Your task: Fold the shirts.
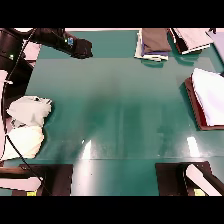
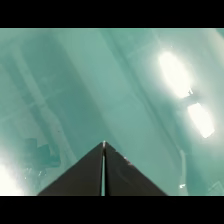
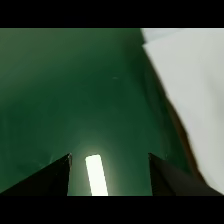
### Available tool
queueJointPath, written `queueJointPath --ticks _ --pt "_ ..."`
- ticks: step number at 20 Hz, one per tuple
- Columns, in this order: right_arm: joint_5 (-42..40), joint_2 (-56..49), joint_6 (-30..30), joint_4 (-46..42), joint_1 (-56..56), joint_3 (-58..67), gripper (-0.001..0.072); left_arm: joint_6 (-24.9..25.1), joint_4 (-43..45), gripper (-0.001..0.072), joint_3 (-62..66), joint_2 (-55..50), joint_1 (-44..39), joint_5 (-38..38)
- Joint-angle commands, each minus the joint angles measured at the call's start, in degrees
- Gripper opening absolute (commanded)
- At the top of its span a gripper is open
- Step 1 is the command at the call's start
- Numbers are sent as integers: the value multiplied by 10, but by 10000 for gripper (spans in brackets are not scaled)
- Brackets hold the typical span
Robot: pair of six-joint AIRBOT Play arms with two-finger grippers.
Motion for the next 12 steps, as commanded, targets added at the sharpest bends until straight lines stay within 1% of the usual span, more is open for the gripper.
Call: queueJointPath --ticks 1,2,3,5,8,12 --pt "-6 7 0 15 167 2 550 -1 0 24 0 0 0 0" --pt "-9 3 0 16 206 2 529 -1 0 24 0 0 0 0" --pt "-14 0 0 15 245 2 397 -1 0 25 0 0 0 0" --pt "-29 -7 0 16 306 2 13 -1 0 25 0 0 0 0" --pt "-53 -8 0 16 357 2 19 -1 0 24 0 0 0 0" --pt "-55 -8 1 18 367 2 19 -1 0 25 0 0 0 0"
